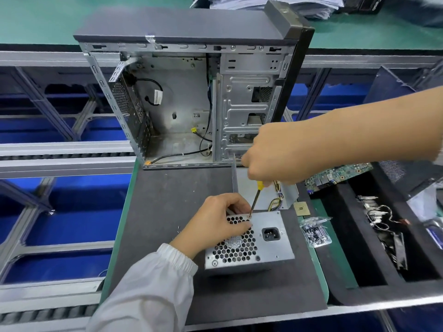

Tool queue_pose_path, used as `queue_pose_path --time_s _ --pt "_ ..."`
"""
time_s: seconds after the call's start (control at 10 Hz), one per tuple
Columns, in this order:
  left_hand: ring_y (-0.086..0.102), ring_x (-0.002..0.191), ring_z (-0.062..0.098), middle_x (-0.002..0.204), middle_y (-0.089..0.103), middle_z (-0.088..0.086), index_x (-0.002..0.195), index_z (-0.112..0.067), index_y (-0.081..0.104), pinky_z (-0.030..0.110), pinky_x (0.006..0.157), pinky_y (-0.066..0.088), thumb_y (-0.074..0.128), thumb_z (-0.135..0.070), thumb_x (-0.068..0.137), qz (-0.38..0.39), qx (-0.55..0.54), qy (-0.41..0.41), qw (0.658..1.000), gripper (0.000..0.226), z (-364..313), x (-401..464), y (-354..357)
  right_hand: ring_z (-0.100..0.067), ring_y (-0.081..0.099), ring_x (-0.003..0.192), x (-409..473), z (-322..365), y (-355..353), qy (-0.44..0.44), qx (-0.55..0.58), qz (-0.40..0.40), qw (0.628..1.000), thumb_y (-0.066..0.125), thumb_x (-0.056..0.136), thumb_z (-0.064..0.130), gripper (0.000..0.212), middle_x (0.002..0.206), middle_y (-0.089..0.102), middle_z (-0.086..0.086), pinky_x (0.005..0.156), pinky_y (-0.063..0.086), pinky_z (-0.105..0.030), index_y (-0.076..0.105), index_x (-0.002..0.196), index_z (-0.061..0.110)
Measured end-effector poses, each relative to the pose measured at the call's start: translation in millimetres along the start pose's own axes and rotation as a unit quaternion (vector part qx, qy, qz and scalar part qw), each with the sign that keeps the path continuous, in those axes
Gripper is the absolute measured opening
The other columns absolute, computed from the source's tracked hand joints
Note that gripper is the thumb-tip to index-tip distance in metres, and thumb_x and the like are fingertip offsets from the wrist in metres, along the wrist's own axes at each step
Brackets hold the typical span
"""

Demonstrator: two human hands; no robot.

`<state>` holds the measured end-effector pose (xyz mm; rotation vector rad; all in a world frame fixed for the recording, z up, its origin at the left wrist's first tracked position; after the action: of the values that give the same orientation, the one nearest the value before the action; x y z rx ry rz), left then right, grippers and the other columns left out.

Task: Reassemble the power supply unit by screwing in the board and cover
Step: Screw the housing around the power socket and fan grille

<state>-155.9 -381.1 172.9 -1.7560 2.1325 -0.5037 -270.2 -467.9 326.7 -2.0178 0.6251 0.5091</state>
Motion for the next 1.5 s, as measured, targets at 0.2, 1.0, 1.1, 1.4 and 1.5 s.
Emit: queue_pose_path --time_s 0.2,1.0,1.1,1.4,1.5 --pt "0.063 0.091 0.004 0.096 0.067 -0.014 0.098 -0.022 0.069 0.033 0.087 0.052 0.082 -0.026 0.077 0.012 0.033 0.01 0.999 0.025 -2 1 1 -0.013 0.046 0.06 4 4 11 0.07 0.17 0.141 0.973 0.04 0.099 0.043 0.035 0.071 0.05 -0.004 0.047 0.031 -0.026 0.051 0.097 0.009" --pt "0.059 0.107 0.012 0.116 0.059 -0.008 0.116 -0.024 0.066 0.036 0.096 0.05 0.081 -0.046 0.074 0.039 0.068 -0.015 0.997 0.05 3 2 -2 -0.017 0.042 0.058 -11 20 0 0.003 0.006 0.064 0.998 0.058 0.087 0.022 0.013 0.089 0.052 -0.002 0.047 0.031 -0.027 0.055 0.094 0.011" --pt "0.06 0.074 0.014 0.079 0.064 -0.004 0.083 -0.023 0.066 0.032 0.069 0.048 0.069 -0.056 0.082 0.113 0.152 -0.056 0.98 0.032 2 6 -5 -0.019 0.041 0.052 -14 30 -11 -0.082 -0.187 -0.022 0.979 0.056 0.08 0.006 0.007 0.071 0.049 -0.003 0.045 0.027 -0.028 0.061 0.078 0.011" --pt "0.041 0.052 0.012 0.052 0.044 -0.005 0.055 -0.028 0.052 0.029 0.057 0.033 0.069 -0.045 0.087 0.12 0.112 -0.058 0.985 0.041 -9 -2 -5 -0.013 0.037 0.051 -6 36 -16 0.13 0.141 0.127 0.973 0.052 0.091 0.024 0.037 0.066 0.04 0.0 0.045 0.031 -0.026 0.029 0.064 0.018" --pt "0.05 0.061 0.014 0.067 0.062 0.006 0.076 -0.022 0.069 0.032 0.061 0.041 0.066 -0.046 0.09 0.13 0.112 -0.058 0.984 0.028 -18 -6 -4 -0.011 0.037 0.054 -31 24 -17 0.164 0.134 0.135 0.968 0.045 0.097 0.04 0.039 0.07 0.041 0.002 0.045 0.028 -0.025 0.03 0.067 0.02"
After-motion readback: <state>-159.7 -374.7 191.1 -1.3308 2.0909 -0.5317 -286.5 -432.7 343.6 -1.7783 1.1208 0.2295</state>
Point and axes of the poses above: each hand's wrist, its own x-axis towards the middle knuckle, its own y-axis out of the palm, z = x × y, the point moved 1 cm from there along x, towards the middle knuckle
